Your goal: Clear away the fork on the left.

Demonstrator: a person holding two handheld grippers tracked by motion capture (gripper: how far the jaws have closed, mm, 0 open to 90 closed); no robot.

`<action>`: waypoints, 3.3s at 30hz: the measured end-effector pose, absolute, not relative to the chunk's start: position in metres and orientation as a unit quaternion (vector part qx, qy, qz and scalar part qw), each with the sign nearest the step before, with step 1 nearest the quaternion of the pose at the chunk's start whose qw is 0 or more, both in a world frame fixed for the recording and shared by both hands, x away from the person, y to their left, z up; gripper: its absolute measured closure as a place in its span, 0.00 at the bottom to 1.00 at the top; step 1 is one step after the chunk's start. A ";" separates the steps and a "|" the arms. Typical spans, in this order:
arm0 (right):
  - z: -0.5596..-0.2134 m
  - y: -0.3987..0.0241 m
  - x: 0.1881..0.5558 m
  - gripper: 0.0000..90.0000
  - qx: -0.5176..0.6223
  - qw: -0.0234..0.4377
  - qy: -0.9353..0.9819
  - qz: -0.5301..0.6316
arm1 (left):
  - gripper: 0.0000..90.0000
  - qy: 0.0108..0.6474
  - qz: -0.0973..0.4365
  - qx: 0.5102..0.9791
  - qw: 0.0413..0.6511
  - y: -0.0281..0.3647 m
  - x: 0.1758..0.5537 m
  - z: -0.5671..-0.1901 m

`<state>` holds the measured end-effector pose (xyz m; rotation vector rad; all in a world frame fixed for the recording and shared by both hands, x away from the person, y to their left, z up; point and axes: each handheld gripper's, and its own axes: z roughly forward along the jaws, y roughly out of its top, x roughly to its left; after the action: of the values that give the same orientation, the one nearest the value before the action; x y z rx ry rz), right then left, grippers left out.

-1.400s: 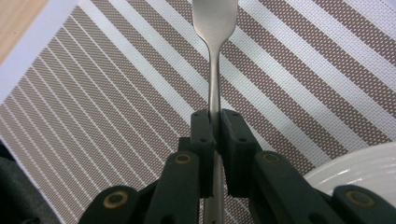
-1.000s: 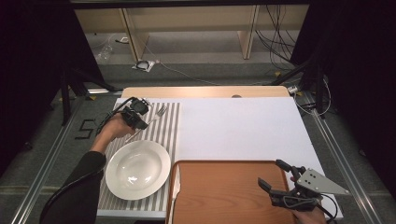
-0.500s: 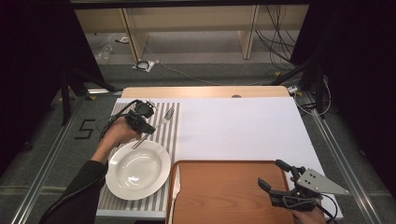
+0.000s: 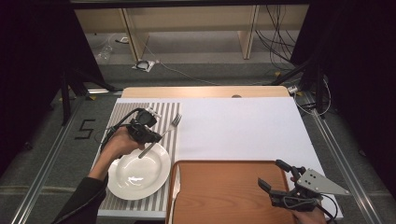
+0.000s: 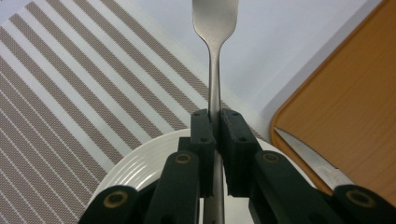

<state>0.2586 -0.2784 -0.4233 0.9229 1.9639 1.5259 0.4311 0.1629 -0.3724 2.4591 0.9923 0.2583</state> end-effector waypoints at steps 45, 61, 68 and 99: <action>-0.422 -0.276 0.257 0.17 0.330 0.246 0.721 0.558 | 0.93 0.282 0.059 0.920 0.267 0.099 0.330 -0.385; -0.422 -0.275 0.257 0.17 0.330 0.245 0.721 0.558 | 0.93 0.259 0.015 0.935 0.243 0.076 0.308 -0.412; -0.422 -0.275 0.256 0.17 0.329 0.244 0.723 0.557 | 0.93 0.245 -0.006 0.941 0.234 0.063 0.299 -0.422; -0.422 -0.275 0.256 0.17 0.328 0.245 0.724 0.556 | 0.93 0.234 -0.056 0.950 0.199 0.038 0.279 -0.452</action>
<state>0.2561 -0.2750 -0.4220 0.8956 1.9755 1.5168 0.2787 0.0385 -0.4516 2.6573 0.6558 -0.1574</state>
